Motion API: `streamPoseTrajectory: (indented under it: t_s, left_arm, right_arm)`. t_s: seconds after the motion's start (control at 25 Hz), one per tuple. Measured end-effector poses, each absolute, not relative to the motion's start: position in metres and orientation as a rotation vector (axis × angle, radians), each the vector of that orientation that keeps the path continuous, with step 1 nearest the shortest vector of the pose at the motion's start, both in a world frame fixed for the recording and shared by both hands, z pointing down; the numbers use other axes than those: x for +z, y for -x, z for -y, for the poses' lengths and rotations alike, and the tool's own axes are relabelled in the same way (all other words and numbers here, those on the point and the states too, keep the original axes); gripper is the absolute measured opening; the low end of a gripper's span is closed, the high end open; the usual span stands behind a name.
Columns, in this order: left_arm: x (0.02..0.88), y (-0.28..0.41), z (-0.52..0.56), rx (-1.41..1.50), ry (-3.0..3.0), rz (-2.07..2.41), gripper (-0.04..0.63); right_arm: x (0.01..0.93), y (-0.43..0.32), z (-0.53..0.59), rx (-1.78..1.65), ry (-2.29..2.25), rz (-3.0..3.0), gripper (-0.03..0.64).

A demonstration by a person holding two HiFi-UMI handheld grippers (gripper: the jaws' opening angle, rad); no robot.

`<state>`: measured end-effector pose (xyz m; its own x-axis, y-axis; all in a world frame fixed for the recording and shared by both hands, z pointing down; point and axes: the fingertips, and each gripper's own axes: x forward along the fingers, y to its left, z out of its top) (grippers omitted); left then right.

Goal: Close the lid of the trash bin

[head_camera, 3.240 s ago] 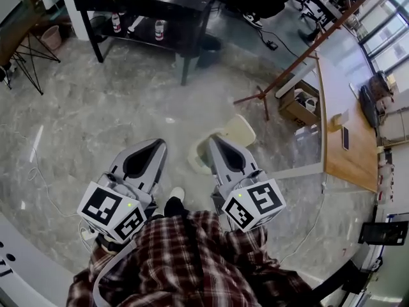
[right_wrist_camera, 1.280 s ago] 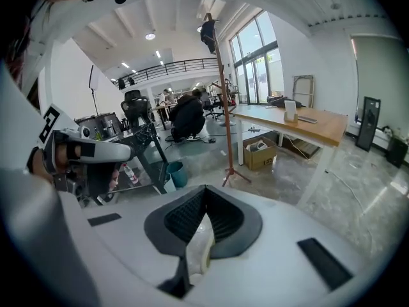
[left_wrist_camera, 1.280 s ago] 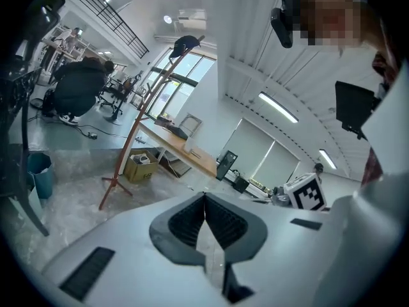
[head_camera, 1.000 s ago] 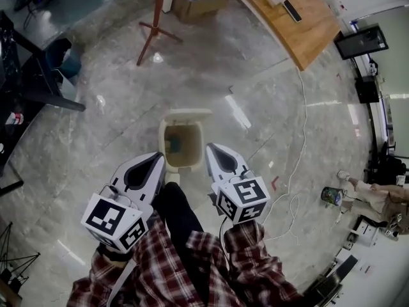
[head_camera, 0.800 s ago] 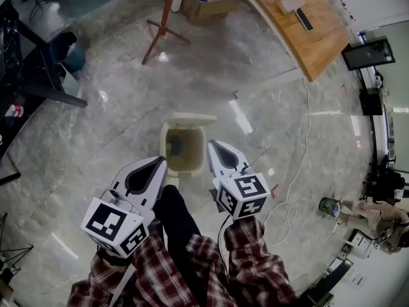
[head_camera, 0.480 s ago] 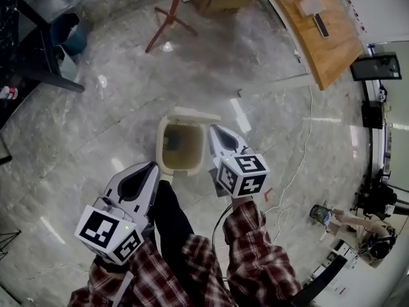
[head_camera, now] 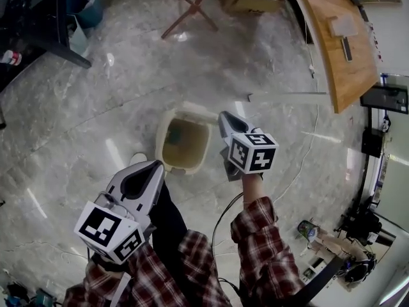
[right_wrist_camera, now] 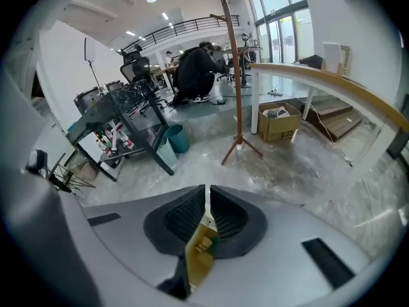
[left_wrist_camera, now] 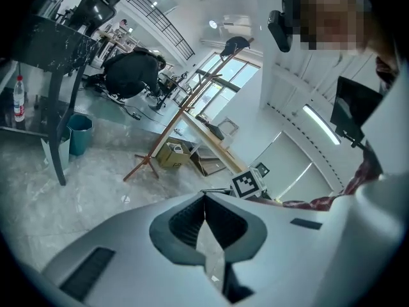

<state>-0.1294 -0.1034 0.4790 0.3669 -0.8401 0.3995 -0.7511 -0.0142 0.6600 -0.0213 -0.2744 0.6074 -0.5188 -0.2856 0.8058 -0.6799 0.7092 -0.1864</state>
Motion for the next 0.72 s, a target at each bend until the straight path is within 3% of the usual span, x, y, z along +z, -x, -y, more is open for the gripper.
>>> streamPoseTrajectory:
  t_s: [0.2, 0.72]
  left_arm:
    - [0.488, 0.127, 0.101, -0.133, -1.754, 1.402, 0.009]
    - [0.490, 0.119, 0.096, -0.145, -1.749, 1.387, 0.009]
  right_arm:
    - [0.624, 0.033, 0.284, 0.666, -0.615, 2.076, 0.068]
    - [0.644, 0.022, 0.246, 0.751, -0.424, 1.990, 0.069]
